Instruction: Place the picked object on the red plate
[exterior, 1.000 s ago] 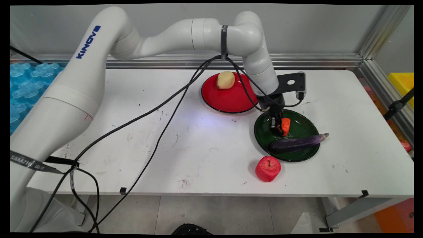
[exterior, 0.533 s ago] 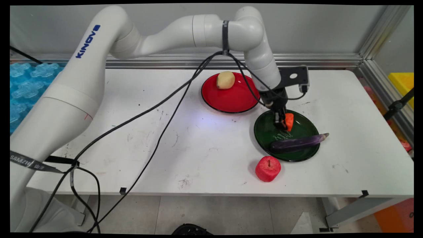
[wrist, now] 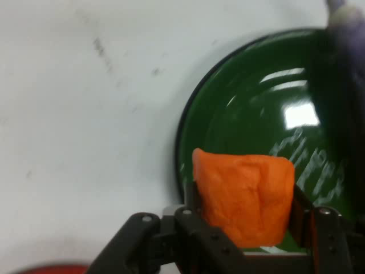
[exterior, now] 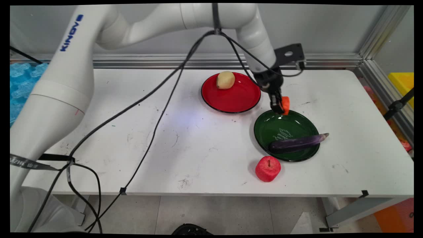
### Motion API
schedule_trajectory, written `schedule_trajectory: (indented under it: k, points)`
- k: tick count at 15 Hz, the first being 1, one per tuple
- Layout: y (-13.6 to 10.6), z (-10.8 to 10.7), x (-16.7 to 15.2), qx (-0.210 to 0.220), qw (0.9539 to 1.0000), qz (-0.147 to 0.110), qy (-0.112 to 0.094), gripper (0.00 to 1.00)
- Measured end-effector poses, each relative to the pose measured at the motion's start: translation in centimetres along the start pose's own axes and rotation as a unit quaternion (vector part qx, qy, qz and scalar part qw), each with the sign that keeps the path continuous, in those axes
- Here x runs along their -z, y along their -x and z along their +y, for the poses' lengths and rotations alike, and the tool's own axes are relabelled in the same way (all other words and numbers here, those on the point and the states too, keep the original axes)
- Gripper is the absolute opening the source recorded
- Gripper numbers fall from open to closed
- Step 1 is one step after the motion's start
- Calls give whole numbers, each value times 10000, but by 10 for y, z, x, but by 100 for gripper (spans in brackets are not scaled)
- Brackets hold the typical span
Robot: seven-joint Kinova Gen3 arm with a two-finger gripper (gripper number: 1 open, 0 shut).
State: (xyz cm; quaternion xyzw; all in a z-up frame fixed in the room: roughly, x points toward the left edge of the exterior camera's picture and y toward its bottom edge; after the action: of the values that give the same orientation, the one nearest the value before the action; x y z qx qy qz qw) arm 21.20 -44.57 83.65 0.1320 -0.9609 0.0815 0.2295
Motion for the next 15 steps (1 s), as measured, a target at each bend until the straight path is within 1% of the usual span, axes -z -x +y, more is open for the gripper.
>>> schedule_trajectory:
  k: [5, 8, 10, 13, 15]
  points:
    - [23, -10, 26, 218, 9994, -209, -178, 0]
    - [43, -17, 40, 384, 9981, -374, -313, 0]
    - [55, -21, 45, 474, 9971, -453, -398, 0]
    - [77, -32, 50, 629, 9947, -562, -589, 0]
    - [86, -38, 50, 691, 9935, -595, -678, 0]
